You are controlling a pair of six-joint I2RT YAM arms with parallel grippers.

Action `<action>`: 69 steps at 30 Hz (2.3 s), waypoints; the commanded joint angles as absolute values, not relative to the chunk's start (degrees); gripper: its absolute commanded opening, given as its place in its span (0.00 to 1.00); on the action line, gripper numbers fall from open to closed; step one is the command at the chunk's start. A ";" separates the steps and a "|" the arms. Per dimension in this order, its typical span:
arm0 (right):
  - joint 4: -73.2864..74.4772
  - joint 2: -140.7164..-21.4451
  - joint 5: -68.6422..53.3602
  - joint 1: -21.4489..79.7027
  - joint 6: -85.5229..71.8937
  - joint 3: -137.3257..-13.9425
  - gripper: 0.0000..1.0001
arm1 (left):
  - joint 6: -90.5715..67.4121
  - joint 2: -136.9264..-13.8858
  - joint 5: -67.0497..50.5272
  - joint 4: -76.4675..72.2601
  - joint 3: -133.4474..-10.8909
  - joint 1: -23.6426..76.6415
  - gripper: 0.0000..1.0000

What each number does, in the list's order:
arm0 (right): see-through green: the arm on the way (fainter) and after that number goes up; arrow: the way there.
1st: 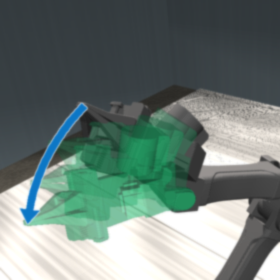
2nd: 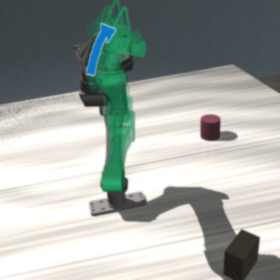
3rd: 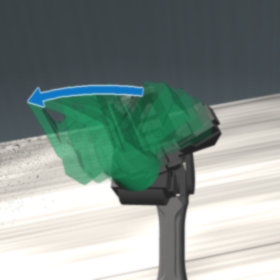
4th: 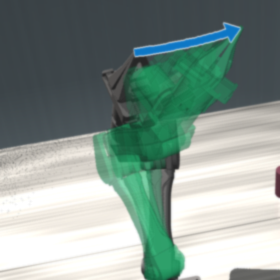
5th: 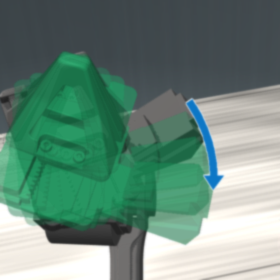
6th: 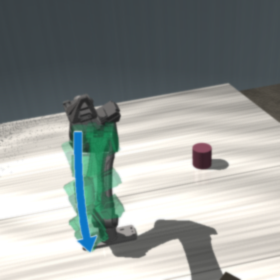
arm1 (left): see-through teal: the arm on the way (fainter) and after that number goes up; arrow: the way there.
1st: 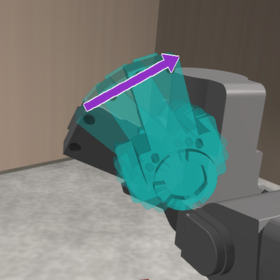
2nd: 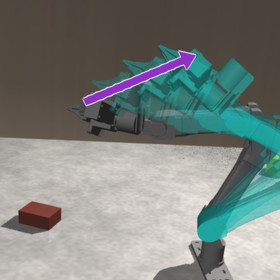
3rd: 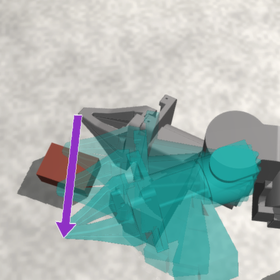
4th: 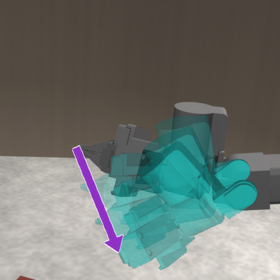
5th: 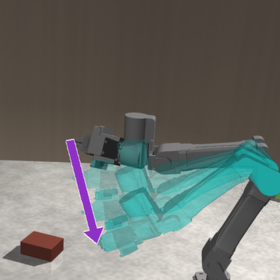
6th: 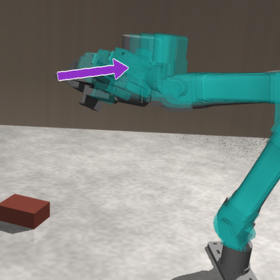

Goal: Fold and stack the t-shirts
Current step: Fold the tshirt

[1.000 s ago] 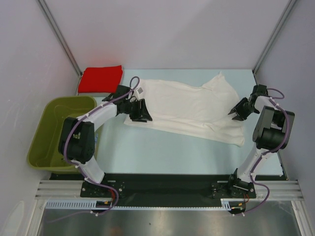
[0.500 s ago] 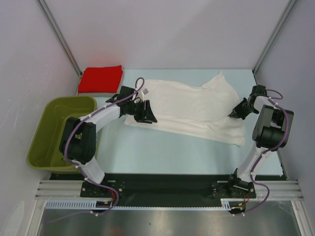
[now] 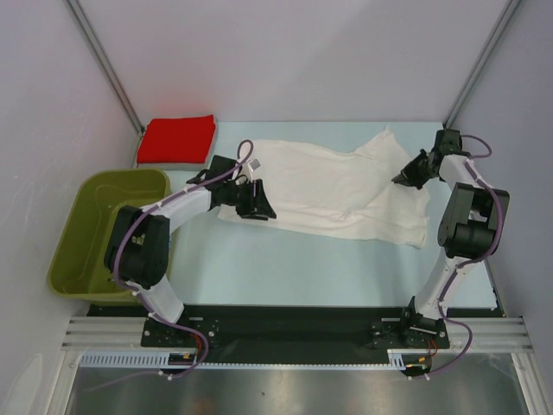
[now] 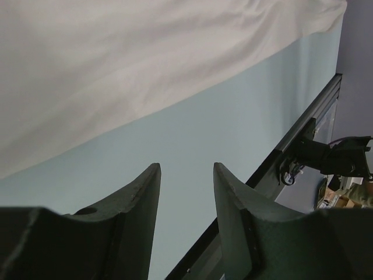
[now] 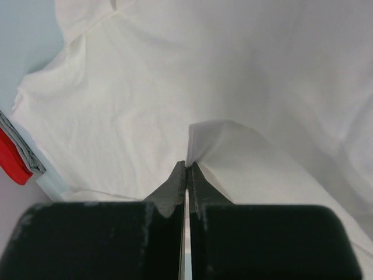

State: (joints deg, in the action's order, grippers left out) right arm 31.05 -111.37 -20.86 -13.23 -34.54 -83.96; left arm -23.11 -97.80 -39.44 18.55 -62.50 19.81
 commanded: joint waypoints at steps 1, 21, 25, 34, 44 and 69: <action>31.38 -113.29 -20.74 -13.54 -35.42 -87.18 0.00 | -23.29 -95.89 -41.13 16.61 -61.35 20.04 0.47; 39.10 -118.12 -17.33 -15.38 -31.38 -92.63 0.36 | -23.73 -97.82 -36.30 20.38 -65.74 15.40 0.46; 46.21 -114.45 -12.31 -16.52 -28.93 -92.21 0.54 | -25.31 -98.52 -35.86 21.27 -66.36 10.73 0.47; 54.93 -94.77 -3.78 -18.63 -23.29 -77.89 0.79 | -27.77 -102.56 -36.21 19.52 -66.80 7.38 0.48; 46.51 -88.68 -1.93 -21.88 -19.07 -61.18 0.72 | -31.46 -107.40 -37.97 15.73 -66.27 7.03 0.48; 48.69 -91.07 11.43 -21.88 -23.82 -53.53 0.28 | -29.01 -109.87 -36.92 16.17 -64.78 3.87 0.47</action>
State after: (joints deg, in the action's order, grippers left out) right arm 43.46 -94.61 5.30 -21.15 -22.98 -56.01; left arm -30.41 -111.53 -37.63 16.91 -65.69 4.32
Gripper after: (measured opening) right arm 0.279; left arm 0.469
